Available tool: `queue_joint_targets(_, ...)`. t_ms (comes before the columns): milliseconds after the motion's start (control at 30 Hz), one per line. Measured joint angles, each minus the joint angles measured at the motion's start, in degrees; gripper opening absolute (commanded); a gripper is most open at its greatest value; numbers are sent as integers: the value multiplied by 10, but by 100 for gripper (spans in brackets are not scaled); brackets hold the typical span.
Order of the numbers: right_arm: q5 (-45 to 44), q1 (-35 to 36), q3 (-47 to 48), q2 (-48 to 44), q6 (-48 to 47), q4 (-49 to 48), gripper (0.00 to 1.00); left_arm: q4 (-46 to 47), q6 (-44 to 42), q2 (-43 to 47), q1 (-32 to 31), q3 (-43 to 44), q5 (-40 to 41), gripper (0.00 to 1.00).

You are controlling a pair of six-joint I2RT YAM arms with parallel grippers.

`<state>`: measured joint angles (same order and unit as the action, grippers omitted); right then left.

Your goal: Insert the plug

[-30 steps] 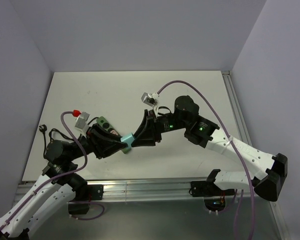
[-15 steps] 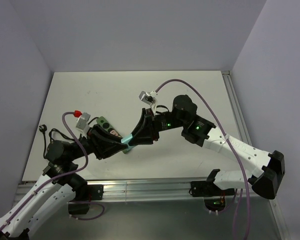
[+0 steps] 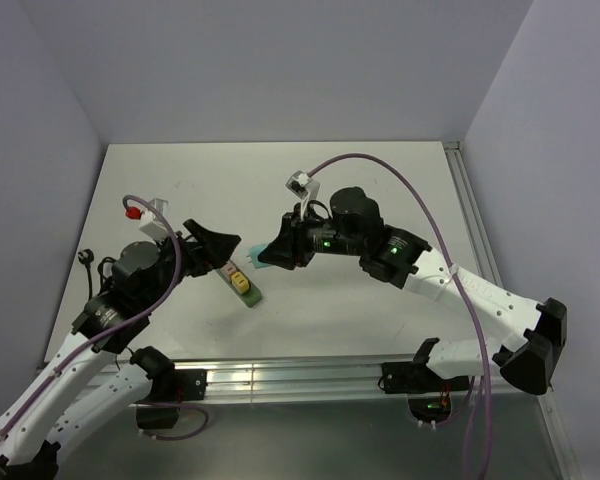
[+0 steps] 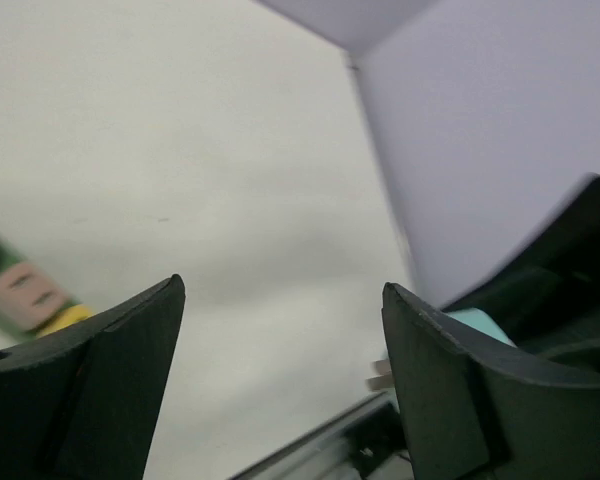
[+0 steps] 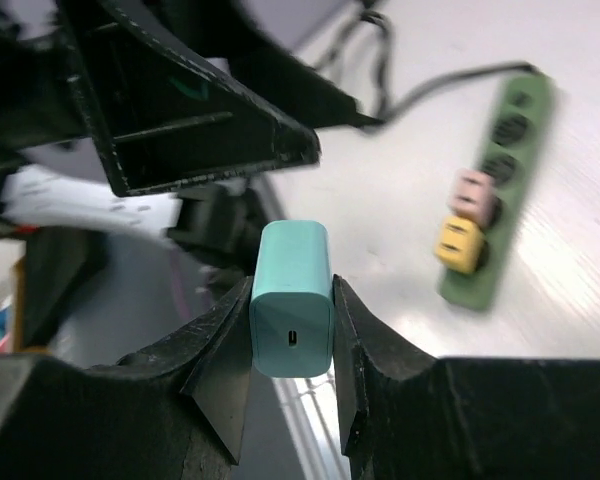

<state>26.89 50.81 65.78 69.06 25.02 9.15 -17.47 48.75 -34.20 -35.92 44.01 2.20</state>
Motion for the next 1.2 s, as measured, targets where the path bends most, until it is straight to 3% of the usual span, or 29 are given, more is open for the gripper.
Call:
queue_joint_targets(200, -155, 1, 32, 46, -6, 92, 0, -62, 2, -33, 19, -2, 145, 96)
queue_joint_targets(367, -223, 1, 74, 106, -7, 142, 0, -58, -2, -104, 84, 17, 161, 95)
queue_joint_targets(567, -249, 1, 89, 136, -6, 182, 0, -28, -14, -242, 242, 48, 78, 60)
queue_joint_targets(667, -254, 2, 96, 138, -6, 189, 0, -7, -17, -290, 310, 48, 47, 27)
queue_joint_targets(700, -255, 2, 97, 138, -6, 189, 0, -1, -20, -308, 326, 50, 41, 9)
queue_joint_targets(733, -256, 2, 99, 138, -6, 189, 0, 2, -25, -329, 338, 56, 36, 1)
queue_joint_targets(1000, -258, 2, 100, 138, -6, 190, 0, 42, -57, -507, 356, 135, -10, 0)
queue_joint_targets(1200, -250, 2, 100, 142, -4, 188, 0, 71, -59, -591, 356, 143, -31, 0)
